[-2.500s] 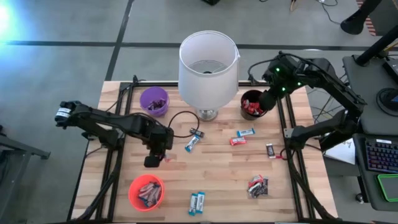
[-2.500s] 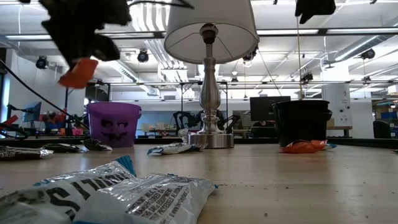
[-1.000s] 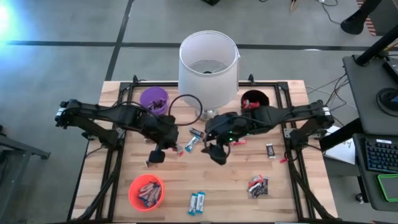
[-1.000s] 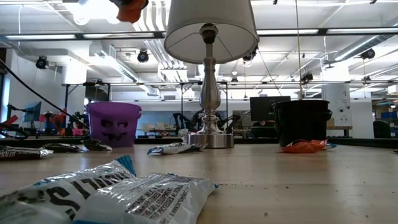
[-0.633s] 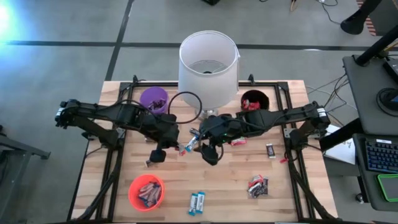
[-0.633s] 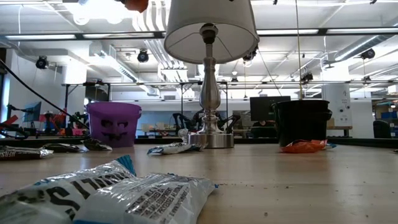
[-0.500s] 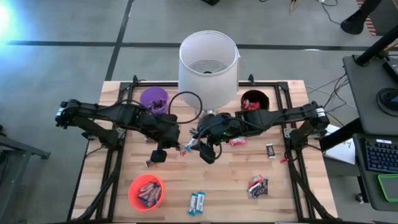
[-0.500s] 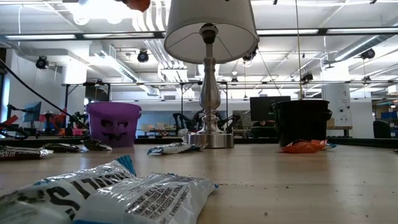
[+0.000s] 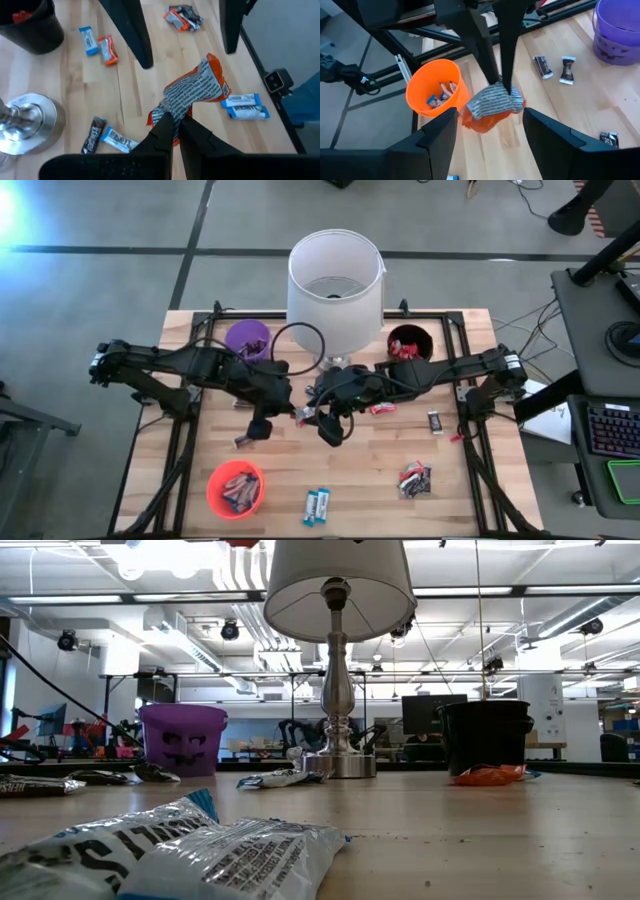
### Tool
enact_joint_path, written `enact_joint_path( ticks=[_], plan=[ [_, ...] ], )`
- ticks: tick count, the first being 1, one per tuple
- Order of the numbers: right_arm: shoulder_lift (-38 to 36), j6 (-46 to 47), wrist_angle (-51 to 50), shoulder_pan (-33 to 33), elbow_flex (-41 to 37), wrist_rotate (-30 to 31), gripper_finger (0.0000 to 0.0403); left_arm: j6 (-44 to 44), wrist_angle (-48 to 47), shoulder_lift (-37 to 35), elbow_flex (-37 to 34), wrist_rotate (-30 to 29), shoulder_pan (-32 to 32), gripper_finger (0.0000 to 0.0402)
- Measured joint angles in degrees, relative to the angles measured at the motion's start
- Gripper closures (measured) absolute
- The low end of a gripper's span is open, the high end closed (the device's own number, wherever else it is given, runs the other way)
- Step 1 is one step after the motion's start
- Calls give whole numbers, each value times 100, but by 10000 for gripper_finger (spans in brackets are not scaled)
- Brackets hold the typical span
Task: Organize candy in baskets
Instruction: Put the orange chocolate bar into the black bucket
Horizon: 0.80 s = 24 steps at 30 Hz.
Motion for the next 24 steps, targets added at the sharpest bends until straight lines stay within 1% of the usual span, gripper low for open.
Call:
enact_joint_path(
  ticks=[7, 13, 16, 19, 22, 24],
  plan=[
    [72, -4, 273, 0, 0, 2, 183, 82, 217, 0, 3, 2, 2, 401],
    [225, 1, 254, 0, 0, -2, 183, 104, 235, 1, 3, 2, 2, 401],
    [262, 1, 255, 0, 0, 2, 183, 147, 238, 2, 3, -89, 2, 401],
    [270, 3, 258, 0, 0, 172, 184, 169, 241, 2, 3, -112, 3, 401],
    [267, 4, 260, -1, 0, 275, 198, 198, 241, 2, 3, -133, 7, 401],
    [263, 5, 253, -8, 0, 259, 225, 226, 241, 2, 3, -142, 7, 401]
  ],
)
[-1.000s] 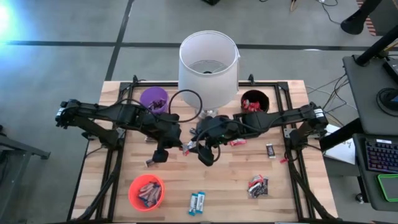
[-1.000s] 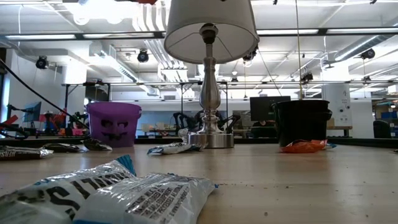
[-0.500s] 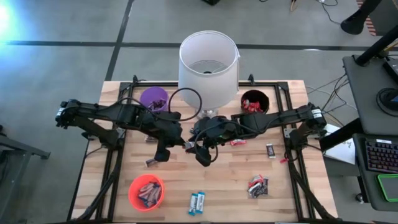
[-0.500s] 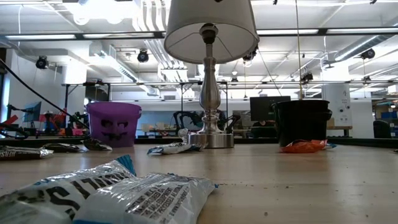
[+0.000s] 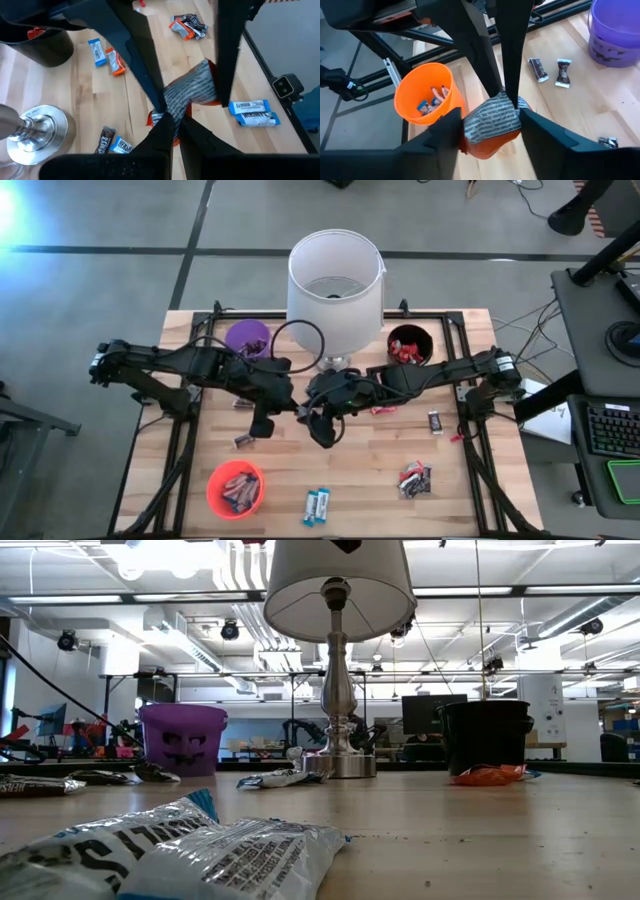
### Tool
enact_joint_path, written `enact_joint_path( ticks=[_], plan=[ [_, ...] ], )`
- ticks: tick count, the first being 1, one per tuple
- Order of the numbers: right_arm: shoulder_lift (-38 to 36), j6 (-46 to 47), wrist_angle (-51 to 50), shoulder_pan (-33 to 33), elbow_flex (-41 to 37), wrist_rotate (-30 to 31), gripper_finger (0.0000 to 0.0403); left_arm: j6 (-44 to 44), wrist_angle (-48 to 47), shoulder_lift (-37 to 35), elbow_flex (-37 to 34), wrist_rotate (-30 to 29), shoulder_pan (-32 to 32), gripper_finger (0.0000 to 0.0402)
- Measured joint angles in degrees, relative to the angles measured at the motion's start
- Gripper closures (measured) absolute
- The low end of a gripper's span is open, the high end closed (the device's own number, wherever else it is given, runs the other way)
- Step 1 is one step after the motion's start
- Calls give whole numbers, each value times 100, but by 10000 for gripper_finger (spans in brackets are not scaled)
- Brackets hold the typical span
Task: Organize candy in baskets
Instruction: Put the orange chocolate bar into the black bucket
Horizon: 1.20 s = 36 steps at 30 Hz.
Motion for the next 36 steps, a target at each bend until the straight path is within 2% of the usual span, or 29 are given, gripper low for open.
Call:
enact_joint_path(
  ticks=[7, 21, 31, 36],
  plan=[
    [-2, -9, -19, -3, 0, -161, 375, 9, 1, 0, 0, 22, -3, 401],
    [-69, -4, -122, 3, 17, -270, 390, 5, 55, 0, 2, 101, 0, 399],
    [-85, 53, -1278, 10, 522, -290, 391, 5, -26, -2, 2, 89, 0, 312],
    [-87, 343, -2626, 10, 819, -273, 391, 66, -64, -2, 2, 77, 0, 276]
  ],
)
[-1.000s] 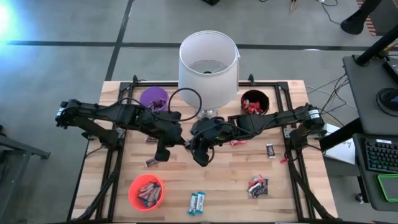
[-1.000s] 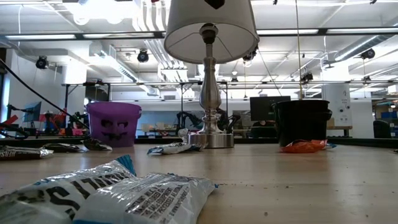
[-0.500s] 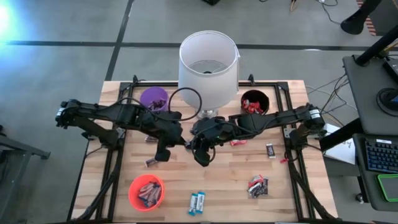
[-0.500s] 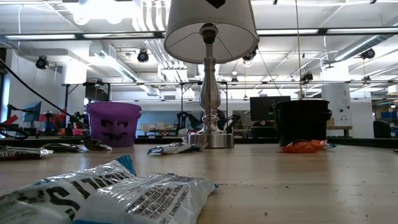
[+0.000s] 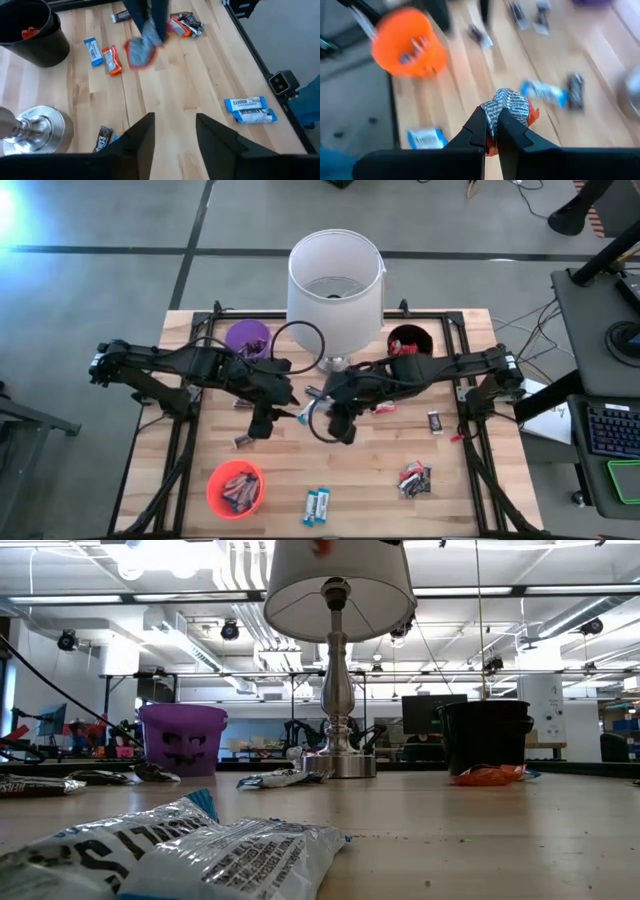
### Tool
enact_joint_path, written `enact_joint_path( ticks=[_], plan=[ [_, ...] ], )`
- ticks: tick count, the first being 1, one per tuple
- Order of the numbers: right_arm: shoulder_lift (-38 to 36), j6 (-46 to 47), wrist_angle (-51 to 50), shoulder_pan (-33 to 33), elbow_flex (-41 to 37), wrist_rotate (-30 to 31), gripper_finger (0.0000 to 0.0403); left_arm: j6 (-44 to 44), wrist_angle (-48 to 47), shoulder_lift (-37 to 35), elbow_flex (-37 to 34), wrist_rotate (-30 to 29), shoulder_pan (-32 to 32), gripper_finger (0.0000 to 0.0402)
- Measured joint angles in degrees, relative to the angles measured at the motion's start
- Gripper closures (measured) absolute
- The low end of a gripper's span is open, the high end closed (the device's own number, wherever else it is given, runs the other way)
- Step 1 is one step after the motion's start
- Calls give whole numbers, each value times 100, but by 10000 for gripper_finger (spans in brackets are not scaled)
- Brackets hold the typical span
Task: Organize candy in baskets
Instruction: Put the orange chocolate bar into the black bucket
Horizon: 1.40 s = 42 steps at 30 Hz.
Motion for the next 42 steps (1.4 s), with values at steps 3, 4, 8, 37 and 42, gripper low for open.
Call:
enact_joint_path(
  ticks=[3, 4, 8, 37, 42],
  plan=[
    [0, 208, -899, 0, 53, 3, 391, 302, 1, 2, 0, -25, 0, 270],
    [0, 274, -1150, 0, 48, 4, 391, 364, 1, 0, 0, -33, 0, 270],
    [0, 475, -2229, 0, 7, 186, 391, 236, 2, 2, 0, -387, -4, 271],
    [-2440, 800, -3160, -1449, -1707, 1135, 391, -320, -615, 2, 0, -1483, 0, 272],
    [-2792, 172, -2498, -2337, -2384, 1017, 391, -389, -883, 2, 0, -1987, 0, 272]
  ],
)
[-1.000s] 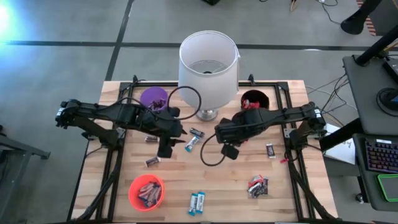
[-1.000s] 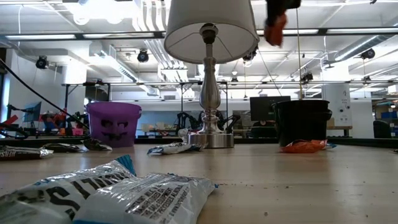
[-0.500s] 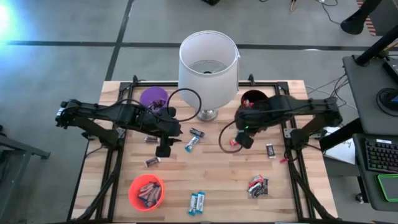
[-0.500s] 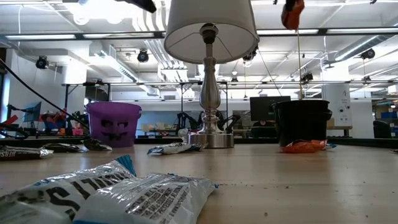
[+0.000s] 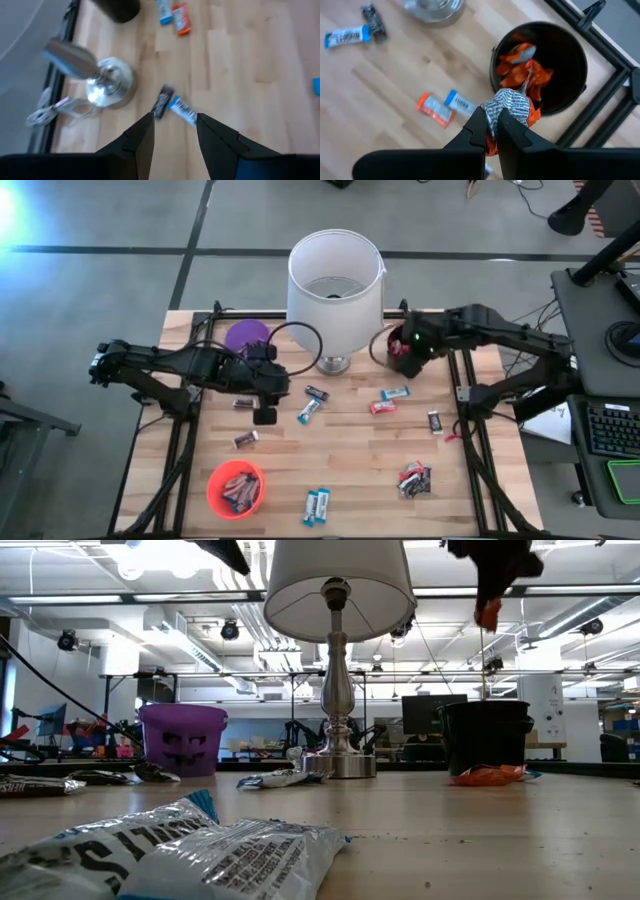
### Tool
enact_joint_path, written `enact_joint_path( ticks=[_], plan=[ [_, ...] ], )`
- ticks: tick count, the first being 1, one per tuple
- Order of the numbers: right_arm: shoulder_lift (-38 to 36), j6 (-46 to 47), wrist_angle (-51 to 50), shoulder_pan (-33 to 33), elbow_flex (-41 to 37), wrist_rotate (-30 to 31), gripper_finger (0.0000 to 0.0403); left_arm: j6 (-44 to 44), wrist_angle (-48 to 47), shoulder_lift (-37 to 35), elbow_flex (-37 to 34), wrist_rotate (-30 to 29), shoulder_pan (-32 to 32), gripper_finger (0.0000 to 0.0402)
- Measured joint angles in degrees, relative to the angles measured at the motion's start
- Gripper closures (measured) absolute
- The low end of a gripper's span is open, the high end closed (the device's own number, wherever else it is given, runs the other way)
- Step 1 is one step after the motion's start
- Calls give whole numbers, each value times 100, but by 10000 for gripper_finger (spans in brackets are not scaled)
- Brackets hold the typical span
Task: Organize candy in baskets
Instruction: Put the orange chocolate bar into the black bucket
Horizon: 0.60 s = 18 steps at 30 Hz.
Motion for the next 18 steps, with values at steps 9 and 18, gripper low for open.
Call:
enact_joint_path(
  ticks=[9, 18],
  plan=[
    [-7, -999, 851, -1468, -916, -280, 391, -464, -532, 0, 0, -651, 0, 272],
    [12, -1655, 1783, -2257, -1590, -895, 391, -1236, -1213, 0, 0, -753, 0, 272]
  ],
)
